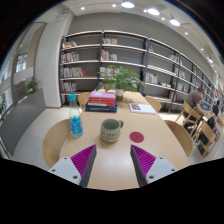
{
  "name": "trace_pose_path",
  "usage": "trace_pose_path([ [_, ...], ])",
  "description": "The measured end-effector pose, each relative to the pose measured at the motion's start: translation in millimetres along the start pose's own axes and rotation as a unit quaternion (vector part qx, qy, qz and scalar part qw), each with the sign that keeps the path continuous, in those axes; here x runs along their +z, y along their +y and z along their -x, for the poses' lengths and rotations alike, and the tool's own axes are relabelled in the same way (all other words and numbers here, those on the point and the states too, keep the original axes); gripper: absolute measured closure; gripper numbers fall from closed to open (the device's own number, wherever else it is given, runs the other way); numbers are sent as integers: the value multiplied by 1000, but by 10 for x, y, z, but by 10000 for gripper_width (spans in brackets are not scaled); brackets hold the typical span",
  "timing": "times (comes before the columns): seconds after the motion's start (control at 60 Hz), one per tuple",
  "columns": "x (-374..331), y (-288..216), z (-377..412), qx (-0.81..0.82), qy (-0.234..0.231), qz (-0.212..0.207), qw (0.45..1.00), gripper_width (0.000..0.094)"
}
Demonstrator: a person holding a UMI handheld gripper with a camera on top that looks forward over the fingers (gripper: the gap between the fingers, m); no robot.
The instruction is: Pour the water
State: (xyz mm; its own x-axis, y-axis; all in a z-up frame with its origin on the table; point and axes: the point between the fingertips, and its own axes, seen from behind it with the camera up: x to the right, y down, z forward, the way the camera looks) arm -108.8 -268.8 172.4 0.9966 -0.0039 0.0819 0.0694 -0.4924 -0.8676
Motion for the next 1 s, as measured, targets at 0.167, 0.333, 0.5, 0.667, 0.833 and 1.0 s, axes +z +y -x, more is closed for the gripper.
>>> trace_pose_path([
  [0.167, 390, 108, 1048, -16, -61, 5, 998, 247],
  [0.333, 965, -120, 1532, -19, -68, -6, 997, 246],
  [0.5, 1532, -477, 1834, -2, -69, -28, 997, 247],
  [0.667, 2035, -721, 1993, -3, -76, -45, 996, 246],
  [0.833, 2381, -693, 2063, 0, -62, -55, 997, 245],
  [1.0, 2709, -736, 1943, 25, -65, -88, 994, 360],
])
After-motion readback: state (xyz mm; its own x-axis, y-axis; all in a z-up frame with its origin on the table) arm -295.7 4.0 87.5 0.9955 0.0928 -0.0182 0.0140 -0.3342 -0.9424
